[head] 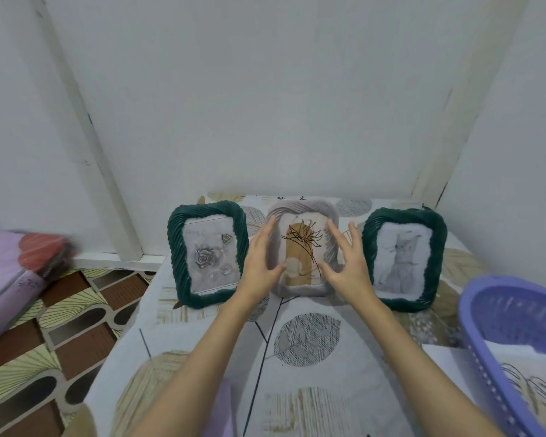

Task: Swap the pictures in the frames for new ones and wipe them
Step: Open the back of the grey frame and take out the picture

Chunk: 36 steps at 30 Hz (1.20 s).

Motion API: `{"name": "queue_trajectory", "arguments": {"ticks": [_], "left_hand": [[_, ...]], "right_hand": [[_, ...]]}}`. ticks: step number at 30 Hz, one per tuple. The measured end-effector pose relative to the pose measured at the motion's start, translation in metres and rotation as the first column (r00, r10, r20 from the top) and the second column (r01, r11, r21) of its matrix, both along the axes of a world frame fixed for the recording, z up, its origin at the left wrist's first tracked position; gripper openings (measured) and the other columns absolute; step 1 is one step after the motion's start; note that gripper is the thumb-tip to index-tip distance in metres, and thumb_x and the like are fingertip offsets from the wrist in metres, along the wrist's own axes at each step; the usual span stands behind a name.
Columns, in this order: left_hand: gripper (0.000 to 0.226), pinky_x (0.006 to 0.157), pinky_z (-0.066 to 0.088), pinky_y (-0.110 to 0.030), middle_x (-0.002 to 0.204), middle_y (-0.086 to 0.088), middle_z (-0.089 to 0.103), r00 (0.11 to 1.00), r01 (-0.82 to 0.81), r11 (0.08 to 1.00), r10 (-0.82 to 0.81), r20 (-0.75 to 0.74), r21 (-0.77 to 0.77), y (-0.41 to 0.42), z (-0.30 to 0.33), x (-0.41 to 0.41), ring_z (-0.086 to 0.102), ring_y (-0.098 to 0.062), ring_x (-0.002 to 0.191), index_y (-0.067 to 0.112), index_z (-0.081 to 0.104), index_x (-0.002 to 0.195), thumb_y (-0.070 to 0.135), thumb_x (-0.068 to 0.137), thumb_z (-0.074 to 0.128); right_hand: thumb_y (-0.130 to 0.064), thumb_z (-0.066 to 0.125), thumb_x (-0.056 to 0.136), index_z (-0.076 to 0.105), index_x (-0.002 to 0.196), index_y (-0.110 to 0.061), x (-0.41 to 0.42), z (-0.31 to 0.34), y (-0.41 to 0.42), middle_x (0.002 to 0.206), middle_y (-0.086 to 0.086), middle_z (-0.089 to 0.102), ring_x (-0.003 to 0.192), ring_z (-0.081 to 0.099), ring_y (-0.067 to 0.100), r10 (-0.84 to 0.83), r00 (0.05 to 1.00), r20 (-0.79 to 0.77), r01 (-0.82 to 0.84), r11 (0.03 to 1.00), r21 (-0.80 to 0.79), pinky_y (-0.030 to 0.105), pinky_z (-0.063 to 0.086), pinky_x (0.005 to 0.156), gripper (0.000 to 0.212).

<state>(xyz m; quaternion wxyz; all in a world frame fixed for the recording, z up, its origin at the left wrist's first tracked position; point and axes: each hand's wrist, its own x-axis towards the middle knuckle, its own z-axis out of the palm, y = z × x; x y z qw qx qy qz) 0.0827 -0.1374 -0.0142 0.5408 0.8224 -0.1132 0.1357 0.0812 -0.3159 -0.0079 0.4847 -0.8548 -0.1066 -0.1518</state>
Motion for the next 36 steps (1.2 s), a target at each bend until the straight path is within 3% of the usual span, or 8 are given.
{"name": "queue_trajectory", "arguments": {"ticks": [5,10,15,19,24,30,34,36], "left_hand": [[0.096,0.102,0.043,-0.044,0.138,0.027,0.026,0.998,-0.036,0.998,0.034,-0.043,-0.042,-0.002,0.001,-0.001,0.034,-0.019,0.136,0.043,0.020,0.141,-0.019,0.076,0.051],[0.098,0.082,0.056,-0.038,0.144,0.000,0.038,0.994,-0.038,0.995,0.029,-0.103,-0.091,0.005,0.014,-0.019,0.056,-0.023,0.113,0.057,0.024,0.129,-0.020,0.077,0.053],[0.091,0.072,0.058,-0.033,0.123,0.005,0.048,0.975,0.099,0.976,-0.135,-0.178,-0.195,0.012,0.038,-0.068,0.065,-0.018,0.092,0.043,0.028,0.136,-0.019,0.077,0.058],[0.088,0.066,0.054,-0.020,0.114,0.010,0.049,0.969,0.130,0.963,-0.173,-0.174,-0.235,0.005,0.043,-0.119,0.065,-0.005,0.078,0.041,0.032,0.133,-0.022,0.076,0.056],[0.087,0.066,0.053,-0.020,0.121,0.004,0.049,0.957,0.140,0.955,-0.198,-0.212,-0.262,-0.012,0.033,-0.167,0.062,-0.003,0.073,0.046,0.031,0.130,-0.019,0.078,0.056],[0.070,0.106,0.033,-0.031,0.147,0.018,0.029,0.974,0.164,0.972,-0.187,-0.130,-0.170,-0.046,0.037,-0.201,0.031,-0.008,0.135,0.054,0.026,0.130,0.008,0.088,0.060],[0.052,0.110,0.034,-0.036,0.137,0.022,0.037,0.945,0.240,0.924,-0.293,-0.148,-0.299,-0.067,0.057,-0.223,0.036,0.000,0.131,0.055,0.028,0.130,0.025,0.094,0.050],[0.055,0.104,0.041,-0.036,0.120,0.038,0.044,0.938,0.250,0.912,-0.312,-0.154,-0.324,-0.071,0.060,-0.228,0.046,0.013,0.114,0.050,0.023,0.137,0.026,0.095,0.048]], "right_hand": [[0.011,0.054,0.081,0.027,0.141,-0.040,0.005,-0.003,-0.001,0.137,0.006,0.036,0.125,0.041,0.018,-0.009,0.999,-0.031,0.009,1.000,0.000,0.043,0.038,0.107,0.084],[0.015,0.054,0.079,0.029,0.139,-0.044,-0.014,0.006,-0.001,0.120,-0.002,0.041,0.103,0.051,0.013,-0.007,0.999,-0.043,0.009,0.999,0.053,0.037,0.050,0.092,0.087],[0.015,0.057,0.078,0.034,0.131,-0.052,-0.067,0.025,-0.020,0.128,0.000,0.049,0.078,0.057,0.013,0.120,0.988,-0.100,-0.097,0.973,0.209,0.026,0.054,0.066,0.089],[0.014,0.056,0.082,0.027,0.140,-0.045,-0.122,0.038,-0.038,0.119,-0.005,0.056,0.087,0.065,0.010,0.194,0.970,-0.148,-0.139,0.938,0.319,0.031,0.057,0.078,0.088],[0.012,0.056,0.083,0.026,0.138,-0.040,-0.177,0.044,-0.058,0.107,0.007,0.061,0.078,0.070,0.016,0.201,0.958,-0.205,-0.087,0.884,0.460,0.028,0.058,0.066,0.082],[0.010,0.059,0.082,0.031,0.143,-0.023,-0.208,0.052,-0.065,0.104,0.003,0.061,0.064,0.067,0.002,0.082,0.984,-0.160,-0.017,0.928,0.372,0.017,0.055,0.062,0.074],[0.006,0.061,0.084,0.032,0.141,-0.027,-0.221,0.050,-0.059,0.107,-0.001,0.062,0.064,0.062,0.002,0.068,0.992,-0.107,-0.033,0.953,0.302,0.017,0.054,0.073,0.071],[0.005,0.063,0.082,0.032,0.141,-0.026,-0.224,0.046,-0.053,0.108,0.001,0.064,0.070,0.062,0.004,0.093,0.992,-0.087,-0.065,0.957,0.284,0.019,0.053,0.077,0.073]]}}
